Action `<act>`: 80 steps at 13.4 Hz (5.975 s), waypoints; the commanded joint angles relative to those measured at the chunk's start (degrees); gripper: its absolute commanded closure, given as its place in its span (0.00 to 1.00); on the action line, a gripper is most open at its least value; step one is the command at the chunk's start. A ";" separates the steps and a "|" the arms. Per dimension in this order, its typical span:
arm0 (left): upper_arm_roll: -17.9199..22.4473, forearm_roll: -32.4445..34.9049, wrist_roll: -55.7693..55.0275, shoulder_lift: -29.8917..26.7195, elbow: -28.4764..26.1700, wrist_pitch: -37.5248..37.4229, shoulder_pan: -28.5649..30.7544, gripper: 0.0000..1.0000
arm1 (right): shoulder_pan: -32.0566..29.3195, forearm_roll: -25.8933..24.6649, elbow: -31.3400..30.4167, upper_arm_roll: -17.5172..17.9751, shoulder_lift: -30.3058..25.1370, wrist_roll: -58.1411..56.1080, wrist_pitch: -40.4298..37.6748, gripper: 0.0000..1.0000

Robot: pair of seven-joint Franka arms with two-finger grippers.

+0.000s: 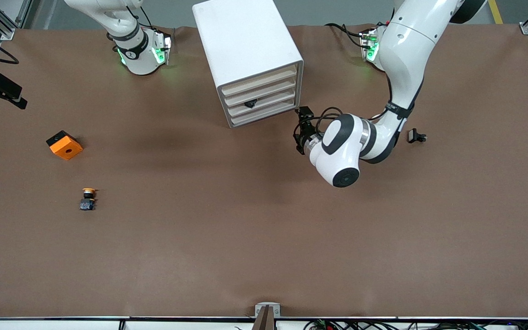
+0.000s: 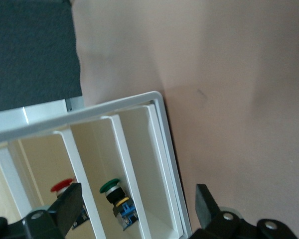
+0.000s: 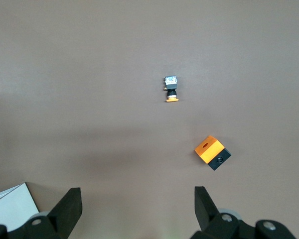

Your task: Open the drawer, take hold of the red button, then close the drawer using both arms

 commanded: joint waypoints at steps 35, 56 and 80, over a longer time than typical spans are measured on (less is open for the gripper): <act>0.79 -19.32 -11.27 8.12 3.59 -5.64 -6.43 1.00 | 0.09 4.02 0.57 0.44 11.53 0.41 -0.21 0.00; 0.79 -18.97 -11.01 8.56 13.69 -4.15 4.12 0.00 | 33.99 9.12 -8.03 0.53 11.27 64.81 19.18 0.00; 2.29 24.43 37.23 -4.44 21.35 -3.97 18.01 0.00 | 56.25 3.23 -8.04 0.44 29.02 86.81 35.99 0.00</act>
